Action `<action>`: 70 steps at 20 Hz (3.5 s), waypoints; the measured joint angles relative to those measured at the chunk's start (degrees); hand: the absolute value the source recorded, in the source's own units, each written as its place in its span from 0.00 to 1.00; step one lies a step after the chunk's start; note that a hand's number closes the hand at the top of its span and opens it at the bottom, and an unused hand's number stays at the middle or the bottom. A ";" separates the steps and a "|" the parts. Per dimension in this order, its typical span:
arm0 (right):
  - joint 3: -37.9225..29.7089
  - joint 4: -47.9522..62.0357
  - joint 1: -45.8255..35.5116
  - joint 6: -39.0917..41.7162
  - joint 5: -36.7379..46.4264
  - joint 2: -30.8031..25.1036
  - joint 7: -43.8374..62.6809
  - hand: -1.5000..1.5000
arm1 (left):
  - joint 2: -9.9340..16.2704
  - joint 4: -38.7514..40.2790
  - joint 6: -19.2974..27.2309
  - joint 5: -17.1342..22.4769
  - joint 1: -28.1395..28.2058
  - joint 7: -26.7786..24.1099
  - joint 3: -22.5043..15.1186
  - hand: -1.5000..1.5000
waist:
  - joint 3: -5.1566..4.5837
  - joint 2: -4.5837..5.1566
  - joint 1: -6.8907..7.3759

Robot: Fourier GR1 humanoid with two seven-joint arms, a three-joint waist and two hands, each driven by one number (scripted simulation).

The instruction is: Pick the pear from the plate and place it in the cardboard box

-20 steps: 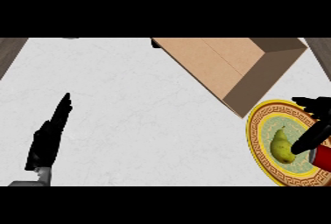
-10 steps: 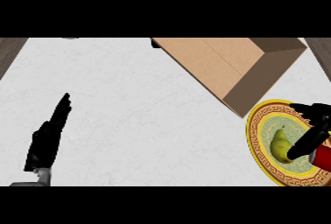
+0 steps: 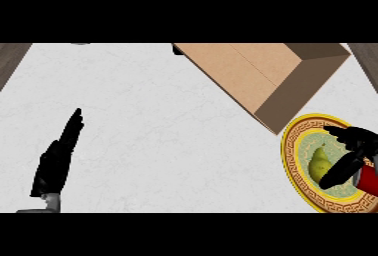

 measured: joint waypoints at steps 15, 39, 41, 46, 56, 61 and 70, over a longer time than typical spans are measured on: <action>-4.28 3.37 -0.87 2.44 7.62 6.72 -1.42 0.00 | -1.63 -2.65 -3.15 -2.00 0.20 2.38 2.80 0.50 | -0.01 0.00 0.07; -4.91 2.55 -1.94 -5.86 30.81 5.02 -18.52 1.00 | -4.01 0.09 -4.72 -4.20 -1.50 0.79 4.99 0.50 | -0.01 0.02 0.55; -5.02 0.38 -4.32 -10.07 34.14 2.12 -24.36 1.00 | -4.11 0.17 -4.90 -4.27 -1.27 0.59 4.69 0.50 | 0.13 0.01 0.96; -7.02 -2.43 -7.14 -24.27 41.29 -3.37 -40.18 1.00 | -4.43 0.05 -4.85 -4.36 -1.17 0.53 4.39 0.50 | 0.39 0.23 1.03; -15.92 2.30 -7.01 -42.17 30.72 -2.17 -74.42 1.00 | -3.98 -0.28 -5.07 -4.20 -1.20 1.07 5.10 0.50 | 0.28 0.17 0.35; -18.49 -0.50 -6.36 -38.52 20.41 -0.67 -88.02 1.00 | -3.16 -0.30 -5.71 -3.36 -1.15 0.93 6.40 0.50 | 0.14 -0.01 -0.07; -17.32 -10.82 -9.73 -31.17 17.58 0.57 -83.93 1.00 | -4.04 -0.96 -5.74 -4.56 -1.57 2.26 5.97 0.50 | 0.00 -0.06 -0.09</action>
